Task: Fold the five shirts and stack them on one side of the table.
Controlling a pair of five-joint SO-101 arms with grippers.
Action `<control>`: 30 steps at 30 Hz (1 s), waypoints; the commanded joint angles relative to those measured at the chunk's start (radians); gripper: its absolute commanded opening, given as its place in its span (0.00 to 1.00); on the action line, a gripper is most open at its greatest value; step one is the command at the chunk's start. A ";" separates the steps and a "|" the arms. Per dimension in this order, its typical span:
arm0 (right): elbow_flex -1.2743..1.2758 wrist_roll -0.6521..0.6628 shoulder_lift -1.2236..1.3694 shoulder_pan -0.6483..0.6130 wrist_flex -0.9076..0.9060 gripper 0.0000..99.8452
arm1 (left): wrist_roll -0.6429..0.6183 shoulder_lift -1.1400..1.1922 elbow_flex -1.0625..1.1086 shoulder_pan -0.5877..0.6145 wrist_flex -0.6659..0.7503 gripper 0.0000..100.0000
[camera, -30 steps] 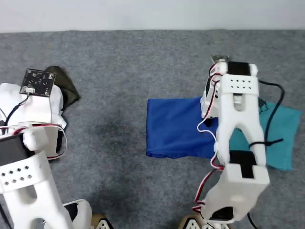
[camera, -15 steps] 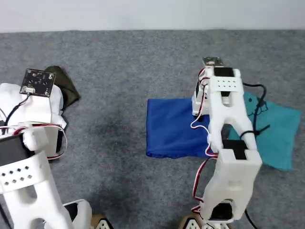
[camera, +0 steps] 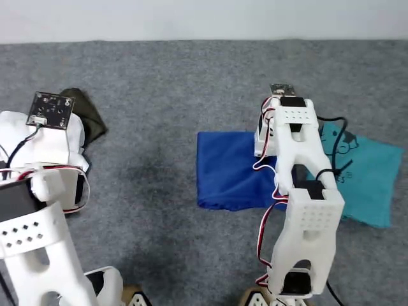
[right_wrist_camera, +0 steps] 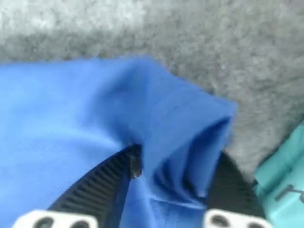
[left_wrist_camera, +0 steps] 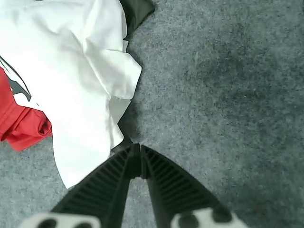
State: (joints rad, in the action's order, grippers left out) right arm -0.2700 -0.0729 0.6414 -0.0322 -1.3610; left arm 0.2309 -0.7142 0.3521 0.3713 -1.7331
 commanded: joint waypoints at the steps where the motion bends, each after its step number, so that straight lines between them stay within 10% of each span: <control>1: -0.049 0.081 0.016 -0.022 -0.038 0.01 | 0.012 -0.025 -0.013 -0.005 0.012 0.00; 19: -0.589 1.054 0.194 -0.051 0.028 0.01 | 0.014 -0.023 -0.012 -0.005 0.017 0.00; 30: -0.939 0.707 0.257 -0.047 -0.128 0.23 | 0.014 -0.023 -0.012 -0.005 0.011 0.00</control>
State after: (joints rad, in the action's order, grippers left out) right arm -1.0572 0.7772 0.9237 -0.0752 -1.4239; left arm 0.2309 -0.7142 0.3521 0.3713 -1.7331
